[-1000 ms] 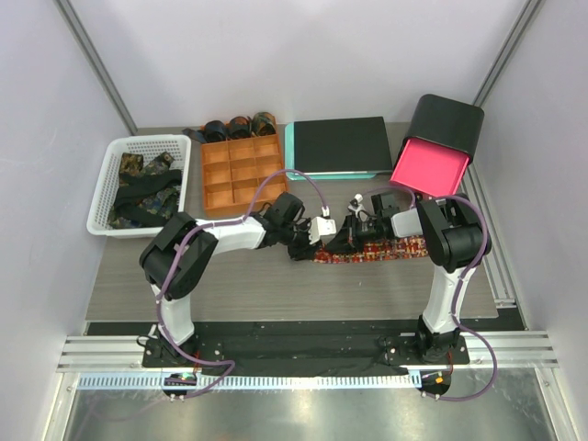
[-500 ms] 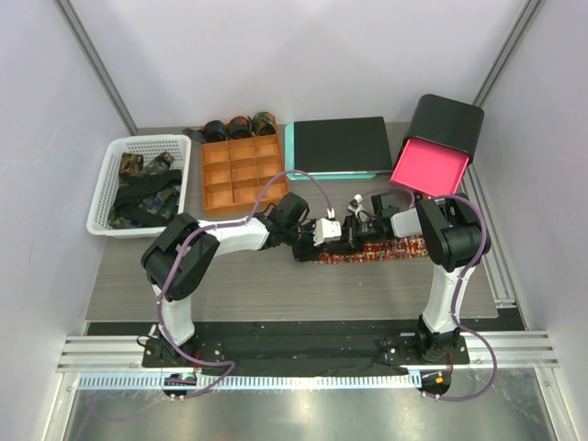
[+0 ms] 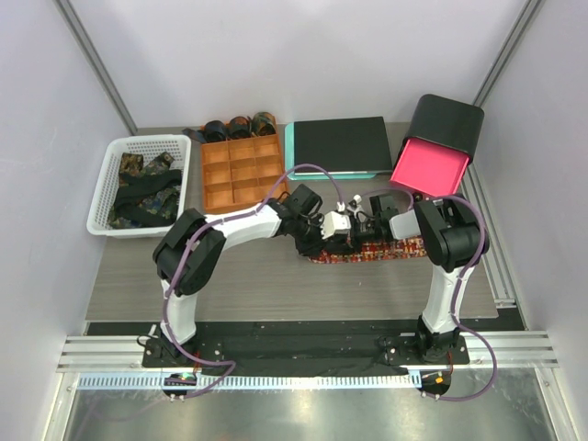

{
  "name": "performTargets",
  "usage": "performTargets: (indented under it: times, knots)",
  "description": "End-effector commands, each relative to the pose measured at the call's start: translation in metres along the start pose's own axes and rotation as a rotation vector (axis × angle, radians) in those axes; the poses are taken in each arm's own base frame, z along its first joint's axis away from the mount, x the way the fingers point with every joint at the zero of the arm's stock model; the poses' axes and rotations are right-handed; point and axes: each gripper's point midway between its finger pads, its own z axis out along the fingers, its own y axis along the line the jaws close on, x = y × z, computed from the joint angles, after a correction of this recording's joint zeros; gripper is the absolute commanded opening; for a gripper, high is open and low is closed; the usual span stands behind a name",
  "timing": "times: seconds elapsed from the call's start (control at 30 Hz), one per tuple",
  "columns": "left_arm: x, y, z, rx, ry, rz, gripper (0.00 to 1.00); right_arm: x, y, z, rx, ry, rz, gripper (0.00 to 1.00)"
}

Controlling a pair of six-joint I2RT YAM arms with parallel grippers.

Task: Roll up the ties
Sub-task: Roll the tie at the center of the board.

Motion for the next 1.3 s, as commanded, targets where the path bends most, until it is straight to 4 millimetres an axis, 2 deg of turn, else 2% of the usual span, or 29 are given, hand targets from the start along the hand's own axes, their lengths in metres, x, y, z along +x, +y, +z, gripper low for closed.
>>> performTargets:
  times: [0.0, 0.07, 0.2, 0.33, 0.4, 0.47, 0.67, 0.87, 0.9, 0.97, 1.0, 1.1, 1.17, 1.27]
  knots:
    - [-0.027, -0.01, 0.008, 0.005, -0.008, 0.032, 0.33, -0.004, -0.031, 0.016, 0.161, -0.087, 0.018, 0.01]
    - [-0.02, -0.013, 0.015, -0.005, 0.034, 0.047, 0.32, -0.004, -0.025, 0.016, 0.151, -0.091, 0.018, 0.01]
    - [0.011, -0.017, 0.026, -0.006, 0.152, 0.05, 0.24, -0.002, -0.008, 0.012, 0.117, -0.073, 0.01, 0.06]
    - [0.043, -0.022, 0.027, 0.013, 0.256, 0.055, 0.19, -0.004, 0.013, 0.002, 0.103, -0.069, -0.036, 0.25]
    - [0.053, -0.027, 0.026, 0.025, 0.28, 0.054, 0.18, -0.005, 0.022, -0.005, 0.105, -0.07, -0.047, 0.27]
    - [0.057, -0.029, 0.025, 0.035, 0.291, 0.046, 0.18, -0.008, 0.038, -0.011, 0.079, -0.081, -0.084, 0.3]
    - [0.066, -0.031, 0.027, 0.04, 0.316, 0.043, 0.18, -0.001, 0.052, -0.027, 0.101, -0.074, -0.132, 0.33]
    - [0.063, -0.028, 0.028, 0.035, 0.311, 0.046, 0.18, 0.002, 0.052, -0.024, 0.121, -0.063, -0.129, 0.37]
    - [0.063, -0.027, 0.029, 0.034, 0.313, 0.046, 0.18, 0.003, 0.046, -0.023, 0.147, -0.062, -0.118, 0.36]
    - [0.062, -0.027, 0.029, 0.034, 0.311, 0.044, 0.18, 0.002, 0.038, -0.023, 0.177, -0.053, -0.149, 0.3]
    - [0.062, -0.027, 0.028, 0.033, 0.311, 0.042, 0.18, 0.003, 0.026, -0.023, 0.224, -0.048, -0.136, 0.21]
    - [0.06, -0.025, 0.025, 0.033, 0.298, 0.029, 0.18, -0.002, 0.009, -0.026, 0.296, -0.063, -0.134, 0.05]
    - [0.059, -0.023, 0.022, 0.034, 0.282, 0.011, 0.19, -0.005, -0.004, -0.029, 0.345, -0.068, -0.124, 0.01]
    - [0.054, -0.021, 0.015, 0.031, 0.253, 0.004, 0.23, -0.01, -0.014, -0.033, 0.406, -0.088, -0.136, 0.01]
